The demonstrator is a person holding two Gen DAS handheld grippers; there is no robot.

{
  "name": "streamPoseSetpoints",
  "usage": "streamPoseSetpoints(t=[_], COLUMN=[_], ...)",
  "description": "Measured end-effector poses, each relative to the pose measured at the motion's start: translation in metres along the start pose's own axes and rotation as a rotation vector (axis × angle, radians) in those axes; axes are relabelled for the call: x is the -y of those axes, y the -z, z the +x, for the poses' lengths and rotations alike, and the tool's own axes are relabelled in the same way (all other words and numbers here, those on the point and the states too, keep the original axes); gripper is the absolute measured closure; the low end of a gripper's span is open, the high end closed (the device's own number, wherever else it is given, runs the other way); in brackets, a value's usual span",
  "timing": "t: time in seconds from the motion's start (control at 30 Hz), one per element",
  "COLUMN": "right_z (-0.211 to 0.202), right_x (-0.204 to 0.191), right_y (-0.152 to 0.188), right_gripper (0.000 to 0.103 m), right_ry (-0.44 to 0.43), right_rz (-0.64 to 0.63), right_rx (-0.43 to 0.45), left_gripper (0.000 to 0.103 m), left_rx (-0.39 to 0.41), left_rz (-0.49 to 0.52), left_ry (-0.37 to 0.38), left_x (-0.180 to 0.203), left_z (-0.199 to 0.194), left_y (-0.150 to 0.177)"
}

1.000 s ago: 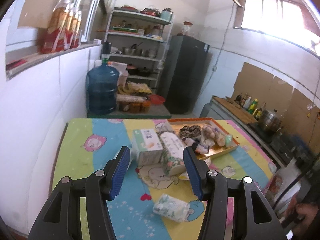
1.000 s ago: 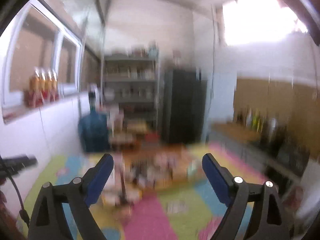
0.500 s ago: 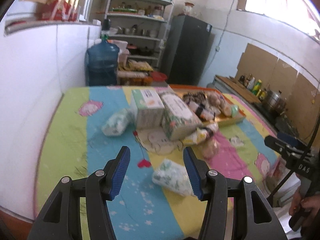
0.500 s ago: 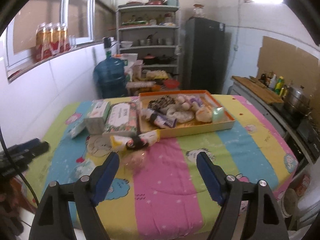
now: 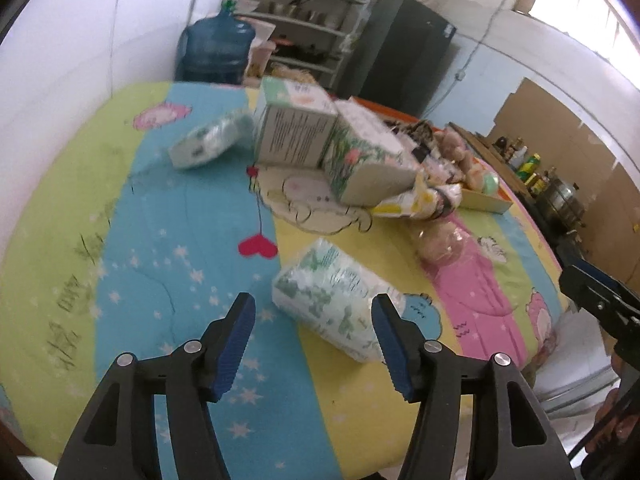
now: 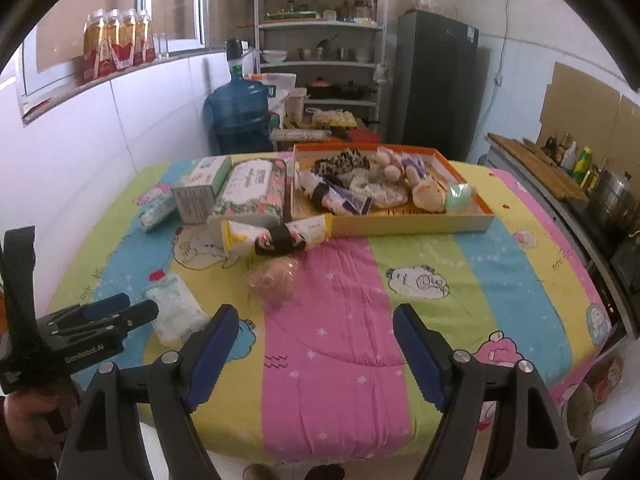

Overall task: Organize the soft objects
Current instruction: 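Lower the left gripper onto the green-patterned tissue pack and close it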

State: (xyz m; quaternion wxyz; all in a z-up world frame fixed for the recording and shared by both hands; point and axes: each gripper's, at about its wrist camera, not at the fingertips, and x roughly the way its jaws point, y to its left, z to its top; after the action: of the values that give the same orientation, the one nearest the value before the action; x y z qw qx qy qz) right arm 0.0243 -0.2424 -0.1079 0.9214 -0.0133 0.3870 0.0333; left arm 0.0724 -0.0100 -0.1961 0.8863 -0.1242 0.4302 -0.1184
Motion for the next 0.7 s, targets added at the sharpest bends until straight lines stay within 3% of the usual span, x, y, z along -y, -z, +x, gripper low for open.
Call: streamPoseSetpoints(t=[0.2,0.5,0.57,0.6,0.63,0.7], right_z=[0.012,0.016,0.018,0.021,0.023,0.029], right_x=[0.011,0.034,0.038,0.040,0.041,0.038], right_y=[0.003,0.004,0.003,0.001,0.000,-0.005], right_gripper=[0.023,0.023,0.023,0.023,0.023,0.023], right_ry=[-0.010,0.001,-0.005,-0.016,-0.031,-0.078], right_rz=[0.014,0.047,0.059,0.066,0.070,0.072], right_rx=[-0.034,-0.048,-0.054,-0.058,-0.060,-0.057], left_gripper=[0.037,0.031,0.039,0.054,0.063,0.071], left_rx=[-0.033,-0.017,-0.026,-0.029,-0.028,-0.035], left_rz=[-0.036,-0.006,0.010,0.006,-0.006,-0.050], left_ry=[-0.006,-0.027,-0.011,0.003,0.012,0.053], left_x=[0.000,0.021,0.025,0.026,0.024,0.017], left_z=[0.021,0.038,0.042,0.043,0.043,0.044], left_y=[0.003,-0.006,-0.010,-0.011,-0.013,-0.015])
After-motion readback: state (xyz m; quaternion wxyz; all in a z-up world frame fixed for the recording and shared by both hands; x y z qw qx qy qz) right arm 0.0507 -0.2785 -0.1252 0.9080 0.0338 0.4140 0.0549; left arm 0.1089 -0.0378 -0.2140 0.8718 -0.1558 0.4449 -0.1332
